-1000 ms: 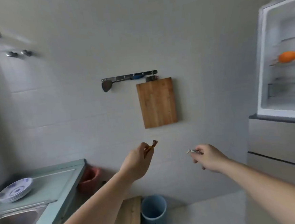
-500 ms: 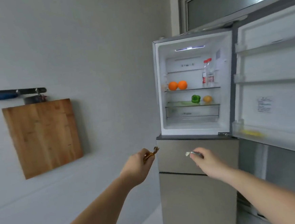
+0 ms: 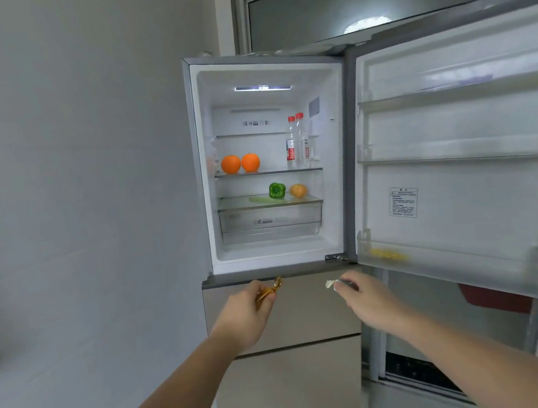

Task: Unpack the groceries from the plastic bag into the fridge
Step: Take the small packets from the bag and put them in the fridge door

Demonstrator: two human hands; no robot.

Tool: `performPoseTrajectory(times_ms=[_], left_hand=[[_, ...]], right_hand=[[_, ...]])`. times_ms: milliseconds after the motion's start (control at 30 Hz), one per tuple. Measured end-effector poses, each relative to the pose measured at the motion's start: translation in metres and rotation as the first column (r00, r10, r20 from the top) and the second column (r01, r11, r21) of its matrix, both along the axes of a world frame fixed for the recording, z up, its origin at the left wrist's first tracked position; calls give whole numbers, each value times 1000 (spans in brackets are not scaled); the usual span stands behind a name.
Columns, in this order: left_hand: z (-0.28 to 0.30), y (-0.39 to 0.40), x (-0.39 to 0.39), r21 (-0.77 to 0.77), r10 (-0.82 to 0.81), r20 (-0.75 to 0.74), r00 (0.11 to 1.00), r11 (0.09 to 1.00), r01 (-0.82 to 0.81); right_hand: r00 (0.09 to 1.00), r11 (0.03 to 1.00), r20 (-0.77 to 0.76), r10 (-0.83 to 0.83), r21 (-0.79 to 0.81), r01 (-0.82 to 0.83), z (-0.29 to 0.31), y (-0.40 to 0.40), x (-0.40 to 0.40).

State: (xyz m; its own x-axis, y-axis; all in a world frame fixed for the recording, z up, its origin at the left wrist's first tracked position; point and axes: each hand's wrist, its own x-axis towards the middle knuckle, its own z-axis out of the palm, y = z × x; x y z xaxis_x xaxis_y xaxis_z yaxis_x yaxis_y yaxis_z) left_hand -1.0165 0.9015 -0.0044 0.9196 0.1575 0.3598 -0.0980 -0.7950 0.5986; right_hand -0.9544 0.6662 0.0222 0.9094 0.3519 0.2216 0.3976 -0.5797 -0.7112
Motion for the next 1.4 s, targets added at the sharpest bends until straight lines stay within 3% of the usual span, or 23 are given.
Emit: performPoseTrajectory(times_ms=[367, 633, 800, 967, 1233, 1400], left_hand=[[7, -46, 158, 117, -97, -37, 995, 988, 101], [32, -113, 280, 183, -239, 78, 968, 958, 222], [45, -157, 343, 205, -401, 86, 912, 903, 378], [45, -189, 392, 238, -502, 19, 865, 842, 484], [29, -216, 438, 328, -511, -151, 846, 782, 530], [19, -221, 453, 300, -511, -240, 825, 769, 564]], right_hand=[[997, 994, -29, -66, 82, 68, -24, -42, 145], [983, 981, 81, -166, 114, 156, -12, -101, 205], [935, 938, 155, -319, 190, 289, 13, -133, 239], [871, 879, 123, -475, 107, 464, 13, -167, 269], [875, 858, 86, -477, -171, 484, 0, -173, 313], [858, 837, 10, -514, -214, 504, -8, -172, 323]])
